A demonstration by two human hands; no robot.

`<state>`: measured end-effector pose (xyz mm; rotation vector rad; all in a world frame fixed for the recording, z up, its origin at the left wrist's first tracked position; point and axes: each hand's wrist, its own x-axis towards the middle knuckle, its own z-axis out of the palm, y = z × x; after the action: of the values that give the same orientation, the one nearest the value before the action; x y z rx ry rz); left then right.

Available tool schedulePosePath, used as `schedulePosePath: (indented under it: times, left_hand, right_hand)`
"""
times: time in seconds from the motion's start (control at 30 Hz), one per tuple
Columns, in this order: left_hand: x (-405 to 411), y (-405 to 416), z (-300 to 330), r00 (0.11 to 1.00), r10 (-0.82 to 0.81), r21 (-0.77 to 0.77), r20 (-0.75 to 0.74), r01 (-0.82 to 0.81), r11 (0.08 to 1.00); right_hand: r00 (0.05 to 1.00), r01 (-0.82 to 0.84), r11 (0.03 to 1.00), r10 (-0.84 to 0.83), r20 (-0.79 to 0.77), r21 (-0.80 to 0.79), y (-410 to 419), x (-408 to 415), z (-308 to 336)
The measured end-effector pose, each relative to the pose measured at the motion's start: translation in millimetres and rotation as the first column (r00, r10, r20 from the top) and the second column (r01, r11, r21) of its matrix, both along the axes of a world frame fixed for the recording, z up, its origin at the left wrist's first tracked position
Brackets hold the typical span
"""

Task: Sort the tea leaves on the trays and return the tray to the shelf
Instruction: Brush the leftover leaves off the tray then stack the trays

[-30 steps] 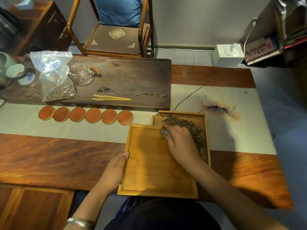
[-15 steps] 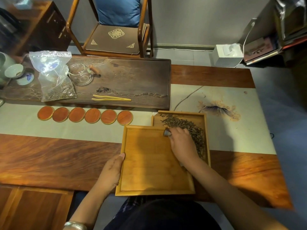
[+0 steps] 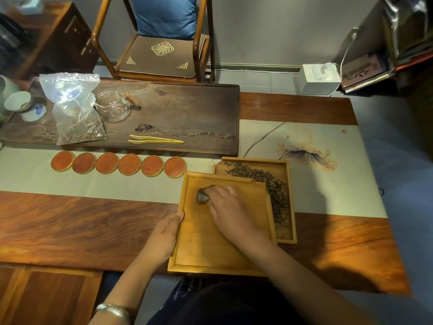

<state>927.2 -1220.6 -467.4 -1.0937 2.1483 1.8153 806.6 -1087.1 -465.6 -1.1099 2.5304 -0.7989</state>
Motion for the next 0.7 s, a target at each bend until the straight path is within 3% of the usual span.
schedulePosePath:
  times: [0.33,0.5,0.57,0.7]
  left_hand:
    - [13.5,-6.4,-0.1,0.999,0.046,0.036,-0.001,-0.046,0.998]
    - [9.5,-9.8,-1.7,0.998,0.064,0.039,0.012,-0.064,0.997]
    - [8.4,-12.6,-3.5,0.998,0.061,0.021,0.020,-0.061,0.998]
    - [8.8,-17.5,-5.0,0.997,0.072,0.026,0.029,-0.073,0.997]
  right_hand:
    - [0.977,0.212,0.965,-0.211,-0.025,0.151,53.0,-33.2,-16.5]
    - [0.942,0.317,0.947,-0.309,0.133,-0.045,68.9,-42.9,3.7]
    - [0.961,0.238,0.969,-0.225,0.159,-0.066,76.1,-39.1,17.4]
    - [0.972,-0.170,0.983,0.156,0.174,0.070,94.6,-18.4,31.6]
